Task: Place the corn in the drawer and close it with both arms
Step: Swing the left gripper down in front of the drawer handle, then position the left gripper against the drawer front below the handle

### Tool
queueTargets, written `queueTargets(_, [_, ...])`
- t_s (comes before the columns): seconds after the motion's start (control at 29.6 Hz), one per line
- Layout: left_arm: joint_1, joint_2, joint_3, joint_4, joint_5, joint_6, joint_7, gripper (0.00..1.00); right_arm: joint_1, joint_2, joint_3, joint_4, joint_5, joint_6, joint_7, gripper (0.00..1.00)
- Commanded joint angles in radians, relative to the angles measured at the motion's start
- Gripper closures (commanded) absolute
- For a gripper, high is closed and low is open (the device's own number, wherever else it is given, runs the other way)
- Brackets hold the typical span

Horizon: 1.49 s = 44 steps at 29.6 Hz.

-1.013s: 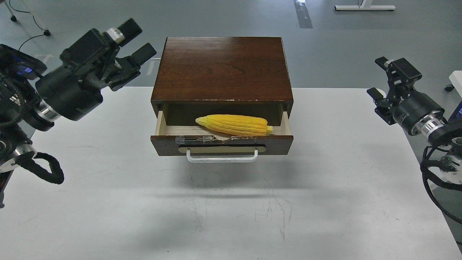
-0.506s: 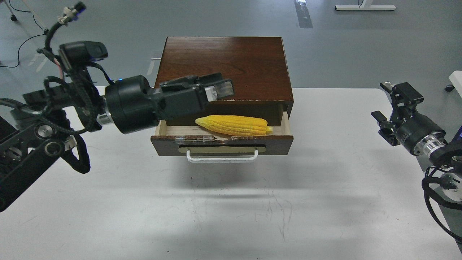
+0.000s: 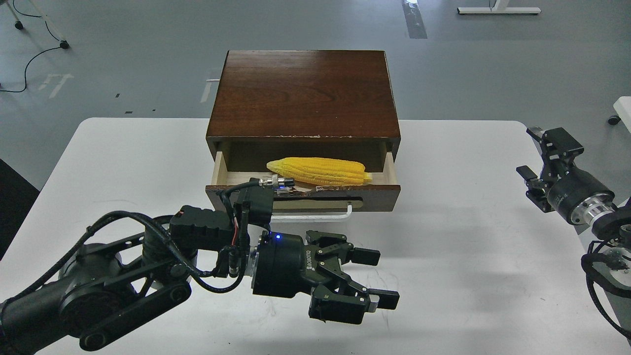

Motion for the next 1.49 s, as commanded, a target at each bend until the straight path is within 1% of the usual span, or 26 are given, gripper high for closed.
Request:
queueTargets(0.0, [0.129, 0.014, -0.011, 0.036, -0.050, 0.026, 0.000, 1.00, -0.003, 0.009, -0.001, 0.000, 0.000, 0.000, 0.000, 0.02])
queueTargets(0.14, [0.183, 0.037, -0.011, 0.076, -0.212, 0.092, 0.000, 1.00, -0.003, 0.012, -0.001, 0.000, 0.000, 0.000, 0.000, 0.02])
queueTargets(0.37, [0.189, 0.048, -0.011, 0.154, -0.391, 0.172, 0.000, 1.00, -0.005, 0.020, -0.001, -0.002, 0.000, -0.001, 0.000, 0.02])
queueTargets(0.61, [0.189, 0.046, -0.011, 0.199, -0.452, 0.228, 0.012, 1.00, -0.008, 0.035, 0.000, 0.000, 0.000, -0.001, 0.000, 0.02])
queueTargets(0.84, [0.189, 0.043, -0.030, 0.228, -0.517, 0.255, 0.023, 1.00, -0.023, 0.038, 0.000, 0.000, 0.000, -0.001, 0.000, 0.02])
queueTargets(1.05, [0.189, 0.046, -0.056, 0.239, -0.540, 0.254, 0.024, 1.00, -0.031, 0.049, 0.002, 0.000, 0.000, -0.001, 0.000, 0.02])
queueTargets(1.45, [0.198, 0.046, -0.057, 0.263, -0.541, 0.254, 0.026, 1.00, -0.032, 0.058, 0.005, -0.002, 0.000, -0.003, 0.000, 0.02])
